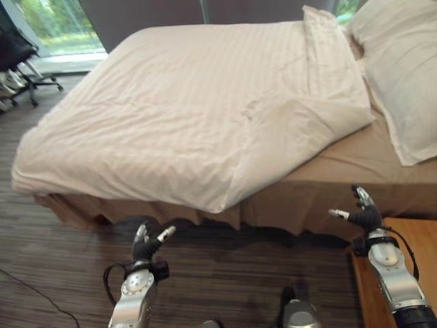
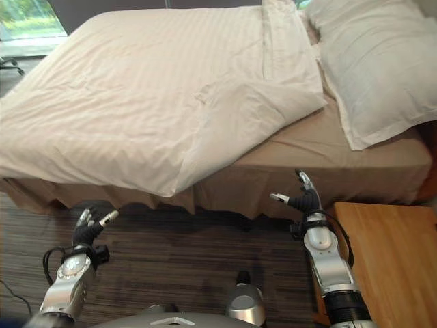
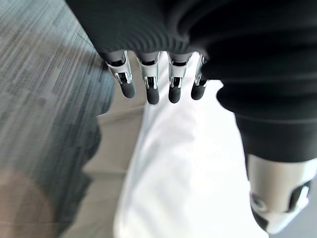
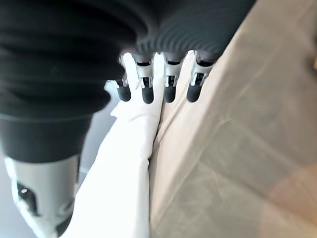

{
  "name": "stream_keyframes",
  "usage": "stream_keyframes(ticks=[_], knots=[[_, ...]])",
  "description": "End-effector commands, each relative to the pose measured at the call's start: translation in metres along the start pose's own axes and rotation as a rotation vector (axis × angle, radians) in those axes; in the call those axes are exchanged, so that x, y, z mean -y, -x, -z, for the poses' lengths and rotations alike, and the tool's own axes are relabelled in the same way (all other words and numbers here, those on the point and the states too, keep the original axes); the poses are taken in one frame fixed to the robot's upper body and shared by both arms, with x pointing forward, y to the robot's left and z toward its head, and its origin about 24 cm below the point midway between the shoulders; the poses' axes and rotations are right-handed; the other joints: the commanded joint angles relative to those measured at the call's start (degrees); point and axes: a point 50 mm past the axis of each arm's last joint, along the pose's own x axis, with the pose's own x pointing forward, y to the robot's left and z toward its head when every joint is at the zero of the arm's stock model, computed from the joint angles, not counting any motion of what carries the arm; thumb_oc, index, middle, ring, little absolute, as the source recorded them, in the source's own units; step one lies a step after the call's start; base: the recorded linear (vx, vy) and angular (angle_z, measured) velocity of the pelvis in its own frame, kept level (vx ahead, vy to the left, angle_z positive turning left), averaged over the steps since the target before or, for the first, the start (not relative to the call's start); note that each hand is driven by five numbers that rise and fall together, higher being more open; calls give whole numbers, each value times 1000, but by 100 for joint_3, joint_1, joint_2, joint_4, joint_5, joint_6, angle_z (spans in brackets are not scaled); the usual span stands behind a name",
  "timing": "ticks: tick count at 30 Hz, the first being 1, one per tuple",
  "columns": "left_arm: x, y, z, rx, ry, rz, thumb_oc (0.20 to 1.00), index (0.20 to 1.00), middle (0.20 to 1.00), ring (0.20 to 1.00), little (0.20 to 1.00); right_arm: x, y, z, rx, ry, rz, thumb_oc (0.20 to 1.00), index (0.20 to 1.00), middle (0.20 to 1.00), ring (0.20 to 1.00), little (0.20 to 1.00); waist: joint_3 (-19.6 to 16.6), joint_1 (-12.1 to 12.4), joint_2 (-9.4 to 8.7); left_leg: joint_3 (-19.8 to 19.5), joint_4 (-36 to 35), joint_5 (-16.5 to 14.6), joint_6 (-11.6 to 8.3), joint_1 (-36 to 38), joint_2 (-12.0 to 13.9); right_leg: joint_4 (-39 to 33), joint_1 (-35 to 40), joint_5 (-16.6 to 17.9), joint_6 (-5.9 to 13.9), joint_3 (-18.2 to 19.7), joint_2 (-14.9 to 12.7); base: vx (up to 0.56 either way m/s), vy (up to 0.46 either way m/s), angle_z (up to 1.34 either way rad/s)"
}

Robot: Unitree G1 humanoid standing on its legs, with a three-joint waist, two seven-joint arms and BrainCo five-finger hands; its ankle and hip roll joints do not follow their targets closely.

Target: Making the bed.

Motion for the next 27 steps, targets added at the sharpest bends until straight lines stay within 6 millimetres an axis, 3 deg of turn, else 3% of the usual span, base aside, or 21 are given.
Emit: stream_keyframes(ticks=[1, 2, 3, 4, 5, 6, 7, 8, 9, 10, 12, 15, 17, 18, 20, 21, 22, 23, 24, 26, 27], knots=[[-9, -8, -49, 212, 2, -2, 1000, 1000, 1000, 1000, 1000, 9, -15, -48, 217, 35, 42, 1000, 1000, 1000, 1000, 1000, 164, 169, -426, 758, -316, 78, -26, 577, -129, -670, 86, 112, 261, -112, -162, 333, -33, -13], [-9, -7, -51, 221, -4, 1, 1000, 1000, 1000, 1000, 1000, 12, -16, -52, 235, 64, 44, 1000, 1000, 1000, 1000, 1000, 164, 216, -425, 903, -640, -66, 81, 447, -108, -670, 168, 89, 338, -107, -180, 218, 10, -15], [-9, -7, -51, 221, -4, 1, 1000, 1000, 1000, 1000, 1000, 12, -16, -53, 235, 64, 45, 1000, 1000, 1000, 1000, 1000, 149, 223, -453, 933, -703, -21, 111, 452, -160, -670, 136, 116, 349, -93, -225, 377, 60, -20], [-12, -6, -52, 233, -21, -4, 1000, 1000, 1000, 1000, 1000, 12, -17, -57, 259, 98, 31, 1000, 1000, 1000, 1000, 1000, 116, 280, -361, 1126, -1541, -26, 190, 299, -145, -670, 291, 54, 458, -19, -158, 268, 57, -5], [-12, -5, -52, 232, -21, -4, 1000, 1000, 1000, 1000, 1000, 12, -17, -57, 259, 99, 30, 1000, 1000, 1000, 1000, 1000, 118, 288, -367, 1147, -1600, -5, 192, 343, -165, -670, 299, 53, 464, -6, -170, 517, 156, 13], [-17, -3, -49, 226, -30, -19, 1000, 1000, 1000, 1000, 1000, 13, -19, -63, 283, 162, 21, 1000, 1000, 1000, 1000, 1000, 46, 347, -220, 1286, -2591, 449, 173, 352, -157, -670, 443, -35, 568, 87, -100, 247, 112, 5], [-17, -3, -49, 226, -30, -19, 1000, 1000, 1000, 1000, 1000, 13, -19, -63, 283, 162, 21, 1000, 1000, 1000, 1000, 1000, 52, 352, -223, 1295, -2617, 462, 173, 373, -165, -670, 450, -36, 569, 94, -104, 447, 235, -2], [-23, -3, -46, 220, -33, -40, 1000, 1000, 1000, 1000, 1000, 15, -22, -67, 299, 229, 17, 1000, 1000, 1000, 1000, 1000, 17, 463, -155, 1312, -2920, 850, 115, 134, 84, -670, 641, -117, 633, 150, -105, 336, 159, -34], [-24, -2, -45, 218, -40, -46, 1000, 1000, 1000, 1000, 1000, 17, -25, -72, 316, 277, 22, 1000, 1000, 1000, 1000, 1000, -6, 488, -132, 1393, -3144, 1056, 45, 135, 168, -670, 707, -171, 636, 172, -96, 338, 155, -37], [-24, -2, -45, 218, -38, -47, 1000, 1000, 1000, 1000, 1000, 17, -26, -73, 318, 279, 22, 1000, 1000, 1000, 1000, 1000, 3, 488, -130, 1409, -3190, 1085, 35, 169, 162, -670, 713, -176, 633, 184, -94, 252, 68, -33], [-30, 0, -46, 229, -58, -50, 1000, 1000, 1000, 1000, 1000, 27, -33, -82, 335, 371, 37, 1000, 1000, 1000, 1000, 1000, -87, 596, -145, 1769, -3145, 1274, 1, 73, 390, -670, 1051, -355, 690, 154, -102, 435, 112, -8], [-34, -1, -49, 236, -80, -52, 1000, 1000, 1000, 1000, 1000, 30, -45, -94, 358, 431, 76, 1000, 1000, 1000, 1000, 1000, -212, 775, -228, 1737, -3344, 1259, 121, 230, 281, -422, 1321, -496, 721, 274, -160, 401, 124, -14], [-33, -5, -53, 241, -114, -42, 1000, 1000, 1000, 1000, 1000, 27, -52, -100, 362, 444, 92, 1000, 1000, 1000, 1000, 1000, -244, 856, -338, 1795, -3435, 1048, 301, 455, 120, 641, 1086, -335, 843, 234, -302, 193, 97, -18], [-33, -5, -54, 242, -113, -43, 1000, 1000, 1000, 1000, 1000, 26, -53, -101, 365, 443, 93, 1000, 1000, 1000, 1000, 1000, -249, 868, -365, 1824, -3433, 1034, 320, 445, 87, 746, 1013, -385, 864, 269, -357, 94, 92, -1], [-25, -11, -64, 273, -134, -15, 1000, 1000, 1000, 1000, 1000, 24, -74, -129, 399, 491, 123, 1000, 1000, 1000, 1000, 1000, 17, 858, -396, 1918, -3495, 798, 529, 768, -8, 2159, 4, 188, 1208, 577, -705, 111, 114, 9], [-24, -13, -69, 288, -134, -14, 1000, 1000, 1000, 1000, 1000, 25, -81, -138, 394, 487, 132, 1000, 1000, 1000, 1000, 1000, 67, 877, -421, 1915, -3504, 728, 544, 789, -14, 2242, -319, 159, 1148, 667, -760, 98, 67, 8], [-24, -14, -69, 288, -134, -14, 1000, 1000, 1000, 1000, 1000, 25, -81, -138, 395, 487, 132, 1000, 1000, 1000, 1000, 1000, 65, 879, -423, 1920, -3504, 728, 545, 786, -17, 2250, -330, 156, 1148, 674, -763, 192, -32, 9], [-21, -16, -73, 298, -136, -4, 1000, 1000, 1000, 1000, 1000, 35, -90, -149, 378, 490, 167, 1000, 1000, 1000, 1000, 1000, 98, 940, -491, 1843, -3505, 580, 397, 871, -9, 1648, -589, -79, 1046, 530, -882, 281, -162, 28], [-20, -15, -75, 312, -138, 9, 1000, 1000, 1000, 1000, 1000, 49, -97, -165, 389, 468, 212, 1000, 1000, 1000, 1000, 1000, 238, 829, -552, 1745, -3505, 639, 280, 838, 69, 522, -764, 81, 894, 515, -670, 378, -202, 18], [-22, -15, -75, 313, -171, 18, 1000, 1000, 1000, 1000, 1000, 54, -99, -163, 367, 454, 227, 1000, 1000, 1000, 1000, 1000, 254, 698, -634, 1554, -3505, 548, 189, 855, 95, -315, -964, 339, 933, 874, -468, 261, -163, 37], [-22, -15, -75, 312, -172, 19, 1000, 1000, 1000, 1000, 1000, 53, -99, -162, 367, 454, 226, 1000, 1000, 1000, 1000, 1000, 254, 693, -629, 1547, -3505, 523, 185, 873, 96, -329, -935, 325, 945, 864, -467, 172, -129, 90]])
